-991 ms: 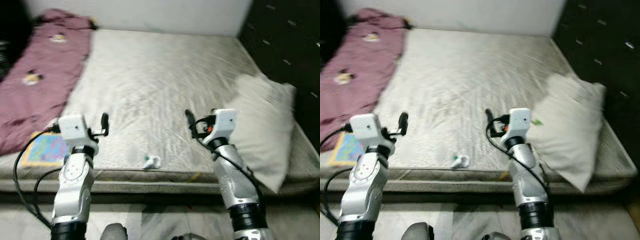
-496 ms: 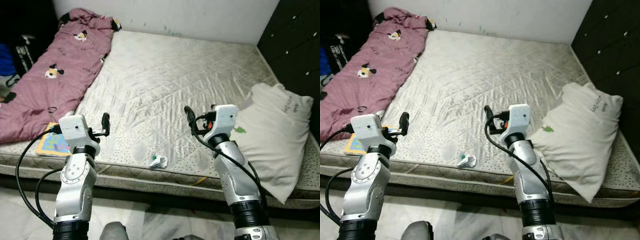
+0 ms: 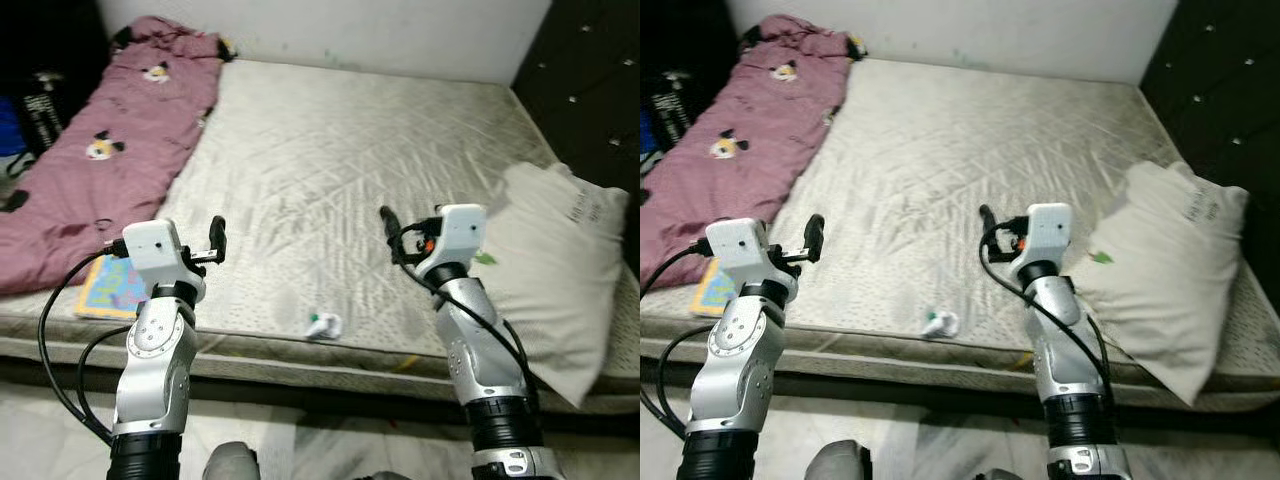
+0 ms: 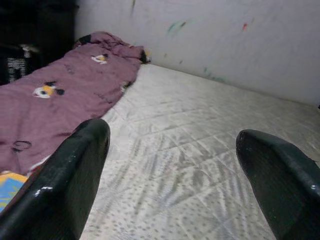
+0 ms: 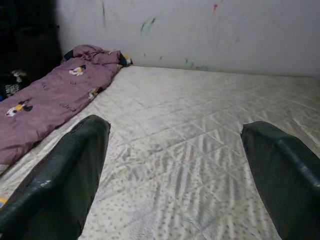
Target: Clean up the room
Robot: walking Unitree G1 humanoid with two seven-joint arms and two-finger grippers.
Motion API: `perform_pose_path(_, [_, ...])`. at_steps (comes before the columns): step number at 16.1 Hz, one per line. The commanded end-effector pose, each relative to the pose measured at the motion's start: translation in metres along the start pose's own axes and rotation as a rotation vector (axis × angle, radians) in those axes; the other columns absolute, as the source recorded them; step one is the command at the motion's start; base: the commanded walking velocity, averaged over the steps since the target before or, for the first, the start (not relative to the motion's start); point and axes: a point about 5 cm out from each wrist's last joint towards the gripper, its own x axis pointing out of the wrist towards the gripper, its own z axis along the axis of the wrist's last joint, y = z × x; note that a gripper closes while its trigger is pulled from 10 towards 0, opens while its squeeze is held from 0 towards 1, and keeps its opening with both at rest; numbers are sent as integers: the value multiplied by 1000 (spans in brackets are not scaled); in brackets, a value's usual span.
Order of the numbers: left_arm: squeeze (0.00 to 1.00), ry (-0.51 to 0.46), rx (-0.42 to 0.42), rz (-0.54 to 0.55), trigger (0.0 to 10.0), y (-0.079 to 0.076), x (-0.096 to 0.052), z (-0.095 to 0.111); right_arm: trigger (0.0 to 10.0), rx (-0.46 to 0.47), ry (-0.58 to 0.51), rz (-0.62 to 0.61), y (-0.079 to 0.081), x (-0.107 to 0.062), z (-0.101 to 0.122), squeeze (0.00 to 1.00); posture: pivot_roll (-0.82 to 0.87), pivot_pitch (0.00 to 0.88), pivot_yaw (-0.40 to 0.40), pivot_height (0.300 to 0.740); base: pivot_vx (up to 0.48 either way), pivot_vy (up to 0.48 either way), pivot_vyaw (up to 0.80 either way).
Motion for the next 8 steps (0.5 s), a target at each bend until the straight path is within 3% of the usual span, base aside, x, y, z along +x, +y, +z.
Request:
perform_pose_path(1, [0, -1, 12, -13, 10000, -1, 1, 0, 10000, 1, 3, -9, 0, 2, 1, 0, 50, 14, -82, 740, 0, 0, 0])
perform_pose_path(5, [0, -8, 16, -22, 10000, -2, 3, 2, 10000, 5, 7, -22, -2, 4, 1, 0, 50, 17, -81, 740, 0, 0, 0])
perform_pose_path(8, [0, -11, 18, -29, 10000, -3, 4, 3, 10000, 6, 8, -27, -3, 5, 1, 0, 48, 18, -80, 740, 0, 0, -679])
